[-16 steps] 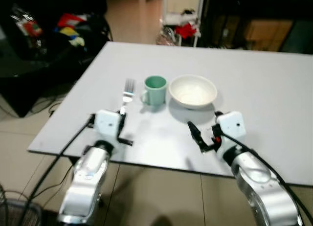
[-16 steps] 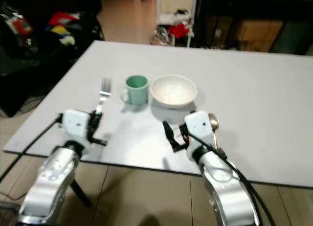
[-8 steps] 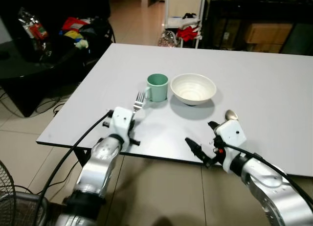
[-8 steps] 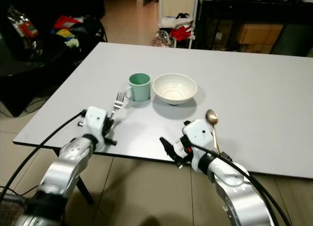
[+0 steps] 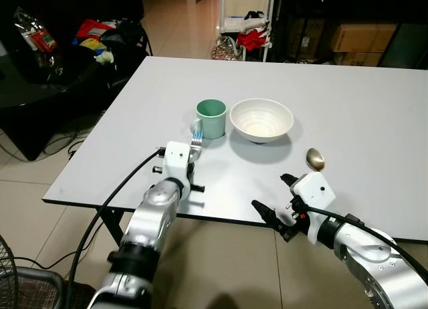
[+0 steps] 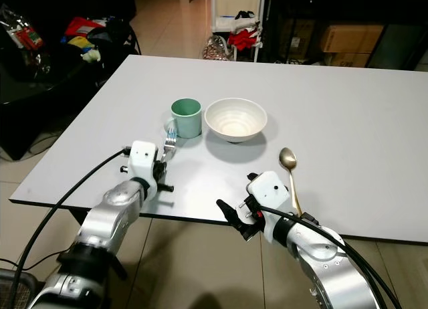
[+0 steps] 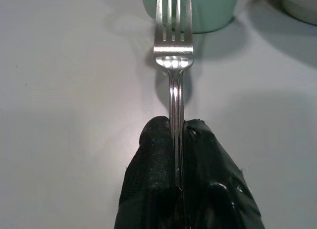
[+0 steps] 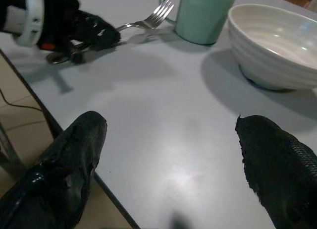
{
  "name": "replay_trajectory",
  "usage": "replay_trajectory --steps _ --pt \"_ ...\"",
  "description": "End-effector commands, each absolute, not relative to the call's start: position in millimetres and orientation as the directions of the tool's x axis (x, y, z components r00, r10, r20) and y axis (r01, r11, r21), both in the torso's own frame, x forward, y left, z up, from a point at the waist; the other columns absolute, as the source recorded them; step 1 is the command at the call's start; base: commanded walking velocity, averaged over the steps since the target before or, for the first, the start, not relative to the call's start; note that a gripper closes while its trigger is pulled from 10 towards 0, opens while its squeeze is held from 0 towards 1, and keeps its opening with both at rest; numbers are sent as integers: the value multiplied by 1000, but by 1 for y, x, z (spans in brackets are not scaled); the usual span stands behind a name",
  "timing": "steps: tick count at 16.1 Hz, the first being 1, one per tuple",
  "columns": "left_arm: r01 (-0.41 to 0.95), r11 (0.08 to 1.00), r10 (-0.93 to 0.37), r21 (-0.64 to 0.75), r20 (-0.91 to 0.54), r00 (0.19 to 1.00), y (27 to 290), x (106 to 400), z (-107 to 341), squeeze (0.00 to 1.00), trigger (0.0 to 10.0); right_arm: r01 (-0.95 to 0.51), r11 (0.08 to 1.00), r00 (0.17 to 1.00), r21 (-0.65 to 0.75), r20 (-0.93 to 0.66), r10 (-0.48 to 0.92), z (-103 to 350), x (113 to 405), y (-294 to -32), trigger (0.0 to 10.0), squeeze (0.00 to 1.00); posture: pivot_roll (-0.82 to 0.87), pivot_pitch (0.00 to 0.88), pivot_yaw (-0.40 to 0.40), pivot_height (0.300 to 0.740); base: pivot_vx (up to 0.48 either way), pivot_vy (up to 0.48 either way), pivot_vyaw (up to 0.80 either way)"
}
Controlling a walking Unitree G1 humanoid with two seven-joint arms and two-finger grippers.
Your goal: Setting the table
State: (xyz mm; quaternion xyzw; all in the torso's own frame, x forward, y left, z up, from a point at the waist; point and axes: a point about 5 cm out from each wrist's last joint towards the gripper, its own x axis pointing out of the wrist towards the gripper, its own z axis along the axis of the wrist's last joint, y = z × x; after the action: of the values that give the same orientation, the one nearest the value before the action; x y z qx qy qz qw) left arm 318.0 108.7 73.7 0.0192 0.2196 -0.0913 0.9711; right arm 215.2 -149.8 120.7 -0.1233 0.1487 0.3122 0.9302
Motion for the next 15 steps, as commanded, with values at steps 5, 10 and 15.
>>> replay_trajectory --steps 5,10,15 --pt "140 990 -137 -31 -490 861 107 318 64 0 10000 -644 749 743 -154 -357 566 125 212 -148 10000 0 -130 16 56 740 0 0 0" --pt "187 982 -171 -18 -493 853 106 317 63 0 10000 -655 739 733 -158 -368 572 124 211 -147 10000 0 -130 12 62 740 0 0 0" --pt "220 975 -194 -9 -507 840 108 317 62 0 10000 -658 735 731 -165 -374 570 124 211 -147 10000 0 -129 13 66 740 0 0 0"
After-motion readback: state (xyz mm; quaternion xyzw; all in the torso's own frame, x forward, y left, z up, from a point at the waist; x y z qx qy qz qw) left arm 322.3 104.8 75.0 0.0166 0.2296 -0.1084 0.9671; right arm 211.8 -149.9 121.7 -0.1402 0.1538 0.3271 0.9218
